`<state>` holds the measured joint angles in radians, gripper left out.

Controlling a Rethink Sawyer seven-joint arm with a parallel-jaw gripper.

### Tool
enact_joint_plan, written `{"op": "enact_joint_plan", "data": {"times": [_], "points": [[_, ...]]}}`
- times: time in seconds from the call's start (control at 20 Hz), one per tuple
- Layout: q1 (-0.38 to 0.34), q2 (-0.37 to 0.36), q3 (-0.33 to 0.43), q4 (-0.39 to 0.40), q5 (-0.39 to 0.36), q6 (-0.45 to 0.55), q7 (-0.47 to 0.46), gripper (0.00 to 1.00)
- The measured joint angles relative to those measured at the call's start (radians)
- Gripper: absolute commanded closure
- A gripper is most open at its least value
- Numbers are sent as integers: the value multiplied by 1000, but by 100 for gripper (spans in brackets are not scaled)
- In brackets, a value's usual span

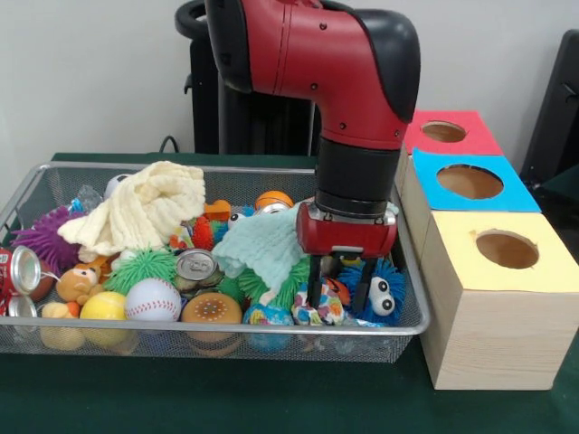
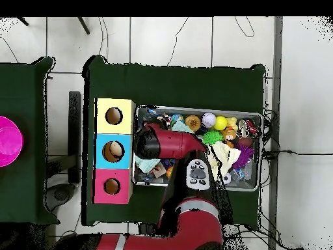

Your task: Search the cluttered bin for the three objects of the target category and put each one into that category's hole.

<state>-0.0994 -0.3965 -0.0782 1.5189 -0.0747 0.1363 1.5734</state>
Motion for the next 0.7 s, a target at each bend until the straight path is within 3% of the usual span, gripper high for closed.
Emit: {"op": "enact_joint_plan", "data": {"times": [0.4, 0.7], "points": [[-51, 50, 51, 2, -24, -148, 0, 0], [-117, 38, 119, 31, -65, -170, 0, 0]]}}
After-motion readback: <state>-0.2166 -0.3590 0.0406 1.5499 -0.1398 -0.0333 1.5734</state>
